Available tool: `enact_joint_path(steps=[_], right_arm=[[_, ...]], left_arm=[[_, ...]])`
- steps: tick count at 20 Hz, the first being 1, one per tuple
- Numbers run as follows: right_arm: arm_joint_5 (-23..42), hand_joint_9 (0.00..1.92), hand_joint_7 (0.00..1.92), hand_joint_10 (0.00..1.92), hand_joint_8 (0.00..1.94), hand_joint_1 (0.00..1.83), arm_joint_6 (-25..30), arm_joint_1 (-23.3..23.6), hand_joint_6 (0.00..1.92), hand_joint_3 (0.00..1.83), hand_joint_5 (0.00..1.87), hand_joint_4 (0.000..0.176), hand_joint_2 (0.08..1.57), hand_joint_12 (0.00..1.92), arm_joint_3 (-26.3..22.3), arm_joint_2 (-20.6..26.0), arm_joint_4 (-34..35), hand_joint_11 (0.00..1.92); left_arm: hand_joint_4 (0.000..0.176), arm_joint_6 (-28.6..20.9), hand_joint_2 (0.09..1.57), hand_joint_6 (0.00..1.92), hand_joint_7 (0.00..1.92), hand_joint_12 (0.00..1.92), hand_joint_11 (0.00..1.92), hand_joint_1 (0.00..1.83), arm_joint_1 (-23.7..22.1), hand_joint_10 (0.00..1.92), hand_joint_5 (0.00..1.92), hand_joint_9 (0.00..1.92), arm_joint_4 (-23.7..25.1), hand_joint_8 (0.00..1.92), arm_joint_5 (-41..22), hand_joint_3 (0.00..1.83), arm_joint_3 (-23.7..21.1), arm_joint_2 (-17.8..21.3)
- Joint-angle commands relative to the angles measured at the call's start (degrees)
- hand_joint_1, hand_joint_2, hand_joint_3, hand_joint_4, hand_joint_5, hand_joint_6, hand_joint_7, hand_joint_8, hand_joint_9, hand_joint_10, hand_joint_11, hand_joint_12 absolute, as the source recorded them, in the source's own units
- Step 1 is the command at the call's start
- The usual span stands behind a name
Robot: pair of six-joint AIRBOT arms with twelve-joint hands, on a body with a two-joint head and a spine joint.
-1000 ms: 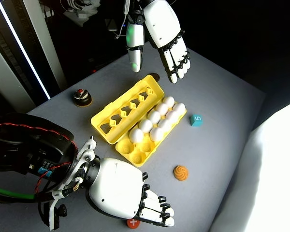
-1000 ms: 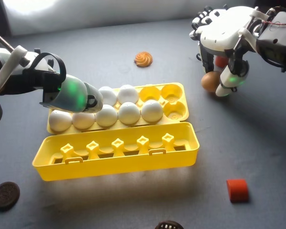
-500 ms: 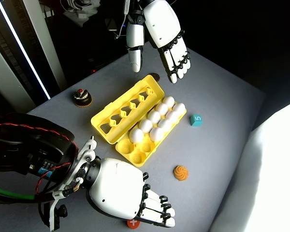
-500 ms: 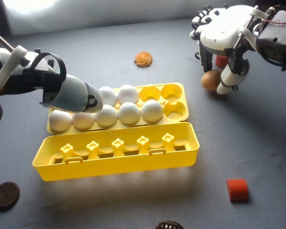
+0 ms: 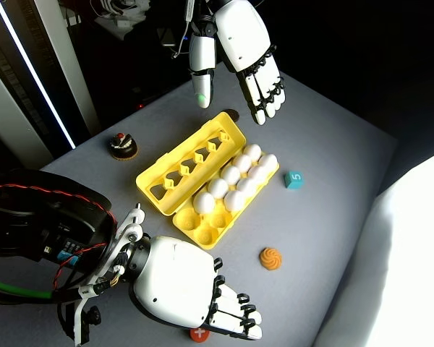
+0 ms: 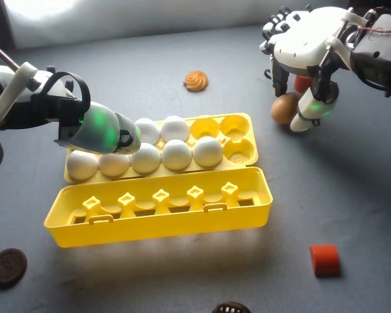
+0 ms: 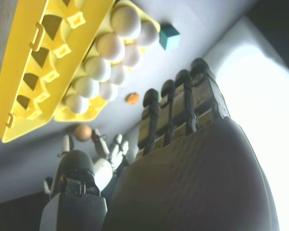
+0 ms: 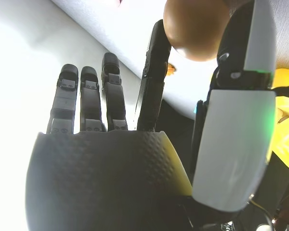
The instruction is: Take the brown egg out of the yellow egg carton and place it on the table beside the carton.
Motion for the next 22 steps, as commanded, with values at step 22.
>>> enact_joint_path(steps=[22], right_arm=[[3.03, 0.0, 0.24, 0.0, 0.02, 0.69, -2.53, 5.92, 0.0, 0.02, 0.89, 0.176, 0.77, 0.0, -33.57, 33.68, 5.92, 0.0]], left_arm=[[0.0, 0.0, 1.17, 0.01, 0.07, 0.03, 0.02, 0.0, -0.99, 0.0, 0.12, 0.04, 6.61, 0.0, -0.38, 0.0, 0.55, -0.23]])
